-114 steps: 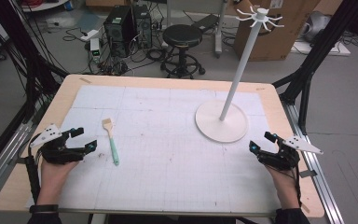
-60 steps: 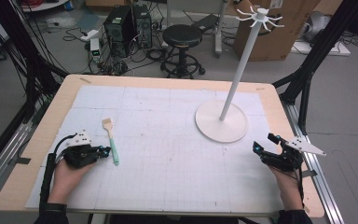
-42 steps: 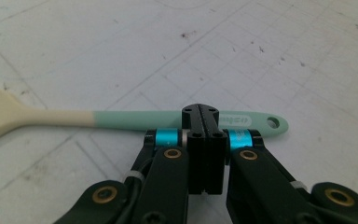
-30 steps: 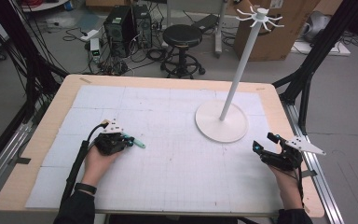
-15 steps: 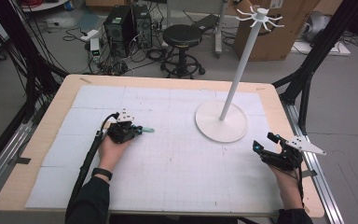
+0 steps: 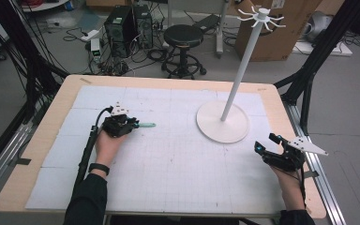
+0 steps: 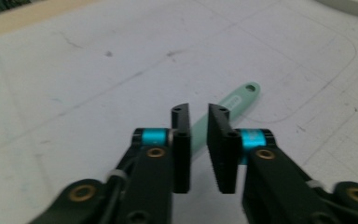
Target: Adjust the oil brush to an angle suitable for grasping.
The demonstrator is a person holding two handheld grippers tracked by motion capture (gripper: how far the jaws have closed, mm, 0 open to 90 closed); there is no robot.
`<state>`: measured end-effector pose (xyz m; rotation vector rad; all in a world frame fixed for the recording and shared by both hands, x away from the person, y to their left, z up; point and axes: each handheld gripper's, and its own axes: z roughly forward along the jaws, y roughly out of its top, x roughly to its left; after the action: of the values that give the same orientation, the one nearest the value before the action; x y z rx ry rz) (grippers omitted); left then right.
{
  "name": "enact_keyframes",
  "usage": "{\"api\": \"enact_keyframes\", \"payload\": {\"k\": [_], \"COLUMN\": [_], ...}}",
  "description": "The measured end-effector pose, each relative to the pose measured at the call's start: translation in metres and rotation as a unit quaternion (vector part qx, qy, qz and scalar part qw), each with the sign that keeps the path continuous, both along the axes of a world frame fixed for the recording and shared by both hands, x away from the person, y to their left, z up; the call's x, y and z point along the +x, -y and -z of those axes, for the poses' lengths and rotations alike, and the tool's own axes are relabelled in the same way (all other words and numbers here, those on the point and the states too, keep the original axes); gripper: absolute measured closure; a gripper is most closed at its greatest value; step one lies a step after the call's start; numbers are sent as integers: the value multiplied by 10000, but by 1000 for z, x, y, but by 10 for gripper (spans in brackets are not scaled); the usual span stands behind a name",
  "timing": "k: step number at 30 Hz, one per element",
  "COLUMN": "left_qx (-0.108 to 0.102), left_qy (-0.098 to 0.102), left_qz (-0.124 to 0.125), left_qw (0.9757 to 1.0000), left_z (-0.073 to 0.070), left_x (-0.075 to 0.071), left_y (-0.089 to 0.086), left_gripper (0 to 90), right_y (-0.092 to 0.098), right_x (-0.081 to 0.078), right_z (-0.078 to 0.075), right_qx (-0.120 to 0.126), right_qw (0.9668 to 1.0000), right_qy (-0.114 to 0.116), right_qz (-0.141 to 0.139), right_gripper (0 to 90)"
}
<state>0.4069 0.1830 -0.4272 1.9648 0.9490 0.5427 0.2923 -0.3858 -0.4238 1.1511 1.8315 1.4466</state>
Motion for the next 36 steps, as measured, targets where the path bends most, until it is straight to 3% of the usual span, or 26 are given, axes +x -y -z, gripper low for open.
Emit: {"api": "enact_keyframes", "payload": {"k": [2,4,5,7,9,11,15,23,24,26,27,33,36], "left_qx": [-124,-506,-669,-905,-1114,-1167,-1504,-1701,-1704,-1509,-1509,-1619,-1720], "left_qy": [37,104,168,280,408,427,630,851,868,862,862,884,783], "left_qz": [5,-35,-67,-112,-201,-215,-161,-184,-231,-407,-407,-701,-884], "left_qw": [9999,9987,9976,9954,9927,9920,9865,9816,9813,9839,9839,9803,9780], "left_z": [-4,-9,-11,-13,-12,-11,-9,0,2,5,5,5,7], "left_x": [-2,-6,-9,-15,-25,-29,-44,-63,-65,-68,-68,-71,-72], "left_y": [-6,-17,-23,-35,-52,-58,-78,-100,-102,-107,-107,-115,-118], "left_gripper": [539,449,449,353,300,255,196,188,188,179,177,191,214], "right_y": [0,1,1,3,3,4,4,4,4,3,3,3,4], "right_x": [0,-1,-1,0,0,0,2,3,3,2,2,3,3], "right_z": [0,0,0,-1,-1,0,1,2,2,2,2,2,2], "right_qx": [-18,18,18,35,88,65,63,34,34,0,0,-9,15], "right_qw": [10000,10000,10000,10000,9999,10000,9999,9999,9999,9999,9999,9999,9999], "right_qy": [-9,-19,-19,6,-10,-11,-18,-91,-91,-83,-83,-89,-90], "right_qz": [11,18,18,38,54,55,83,118,118,80,80,69,79], "right_gripper": [225,225,225,226,226,226,226,226,226,226,226,225,226]}}
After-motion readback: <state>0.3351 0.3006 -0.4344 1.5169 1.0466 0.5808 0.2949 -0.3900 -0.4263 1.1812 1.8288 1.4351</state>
